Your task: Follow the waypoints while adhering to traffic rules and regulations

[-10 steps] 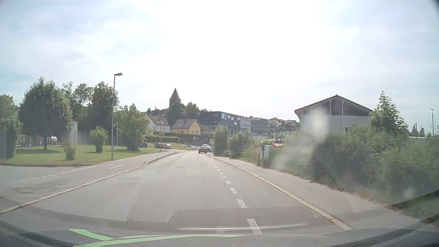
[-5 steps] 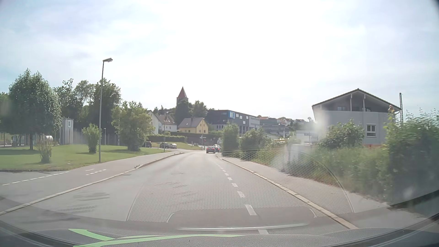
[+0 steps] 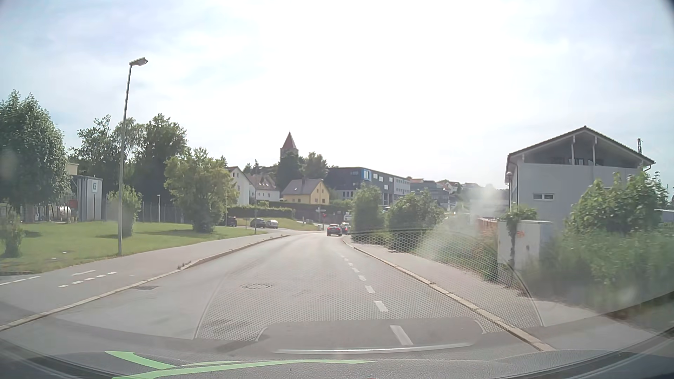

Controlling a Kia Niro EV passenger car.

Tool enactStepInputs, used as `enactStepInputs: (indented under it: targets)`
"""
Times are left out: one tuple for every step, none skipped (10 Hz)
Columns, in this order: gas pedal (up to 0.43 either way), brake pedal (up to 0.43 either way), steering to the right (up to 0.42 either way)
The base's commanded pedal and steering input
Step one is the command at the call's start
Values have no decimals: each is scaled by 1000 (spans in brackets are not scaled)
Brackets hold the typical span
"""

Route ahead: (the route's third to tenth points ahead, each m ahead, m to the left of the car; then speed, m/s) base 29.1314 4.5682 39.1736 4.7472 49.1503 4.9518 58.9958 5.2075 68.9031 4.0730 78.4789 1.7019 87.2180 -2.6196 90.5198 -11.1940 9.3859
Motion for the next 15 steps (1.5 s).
enactStepInputs:
  targets:
    - [0, 24, -13]
    - [0, 30, -12]
    - [0, 37, -12]
    - [0, 43, -11]
    - [0, 43, -8]
    - [0, 49, -6]
    - [0, 55, -6]
    - [0, 61, -5]
    - [0, 61, -5]
    - [0, 61, -6]
    - [0, 61, -7]
    - [0, 61, -8]
    - [0, 61, -8]
    - [0, 61, -8]
    - [0, 67, -8]
